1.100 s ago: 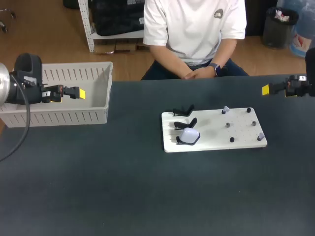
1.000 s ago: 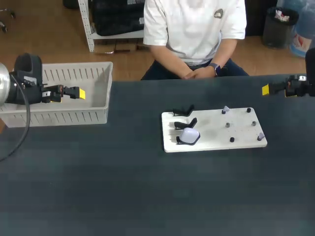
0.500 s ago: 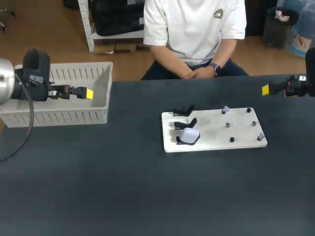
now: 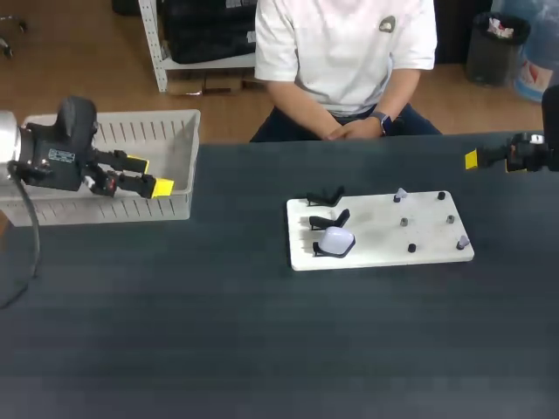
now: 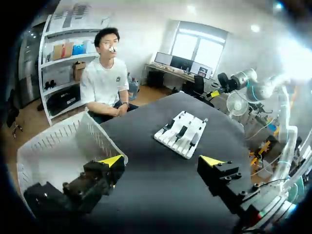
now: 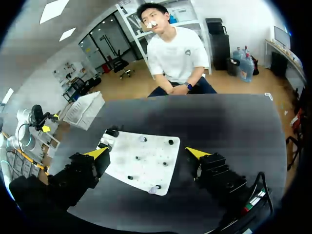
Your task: Pick up each earbud case from the left stands, insert the matching earbuds, close the lid, and place the case in the box.
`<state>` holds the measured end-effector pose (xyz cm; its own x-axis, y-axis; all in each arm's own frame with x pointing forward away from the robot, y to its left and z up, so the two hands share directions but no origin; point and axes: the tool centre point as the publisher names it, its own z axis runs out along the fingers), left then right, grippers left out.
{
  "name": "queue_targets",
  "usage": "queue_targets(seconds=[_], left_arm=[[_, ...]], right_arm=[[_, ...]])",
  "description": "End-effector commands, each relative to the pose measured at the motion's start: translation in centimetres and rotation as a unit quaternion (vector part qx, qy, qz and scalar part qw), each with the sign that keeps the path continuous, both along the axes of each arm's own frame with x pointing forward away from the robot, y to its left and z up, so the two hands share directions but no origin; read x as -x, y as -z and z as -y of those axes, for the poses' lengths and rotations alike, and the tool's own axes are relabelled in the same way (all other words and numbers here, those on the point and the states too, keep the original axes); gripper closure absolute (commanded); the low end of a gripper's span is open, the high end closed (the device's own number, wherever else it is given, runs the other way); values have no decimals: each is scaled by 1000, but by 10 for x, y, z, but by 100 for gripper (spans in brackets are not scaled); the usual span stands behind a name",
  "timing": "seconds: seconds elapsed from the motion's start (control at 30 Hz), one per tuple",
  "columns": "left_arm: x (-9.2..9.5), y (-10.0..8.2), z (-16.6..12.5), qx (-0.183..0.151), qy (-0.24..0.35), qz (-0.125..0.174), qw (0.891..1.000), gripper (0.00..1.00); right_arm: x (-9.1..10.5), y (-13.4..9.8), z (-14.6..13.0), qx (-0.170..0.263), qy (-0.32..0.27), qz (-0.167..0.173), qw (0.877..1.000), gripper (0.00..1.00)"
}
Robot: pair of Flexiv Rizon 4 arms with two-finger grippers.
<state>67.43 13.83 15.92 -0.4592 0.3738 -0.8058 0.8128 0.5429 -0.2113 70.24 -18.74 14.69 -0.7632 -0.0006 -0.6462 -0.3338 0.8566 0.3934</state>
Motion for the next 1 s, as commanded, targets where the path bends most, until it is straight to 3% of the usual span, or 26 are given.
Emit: queue_targets(seconds=[0.03,0.53,0.63,0.83,1.0], left_arm=[[2,0,-6,46,243,111,963,0],[2,0,-6,46,243,111,963,0],[8,7,2,21,219,92,971,0],[17,16,23,-17,178,98,979,0],[17,23,43,-12,155,108,982,0]], right_arm=[[1,-2,-1,4,3,-1,1000,0],[1,-2,-1,4,3,-1,1000,0],[1,-2,-1,4,3,-1,1000,0],[1,-2,-1,4,3,-1,1000,0],[1,-2,-1,4,3,-1,1000,0]])
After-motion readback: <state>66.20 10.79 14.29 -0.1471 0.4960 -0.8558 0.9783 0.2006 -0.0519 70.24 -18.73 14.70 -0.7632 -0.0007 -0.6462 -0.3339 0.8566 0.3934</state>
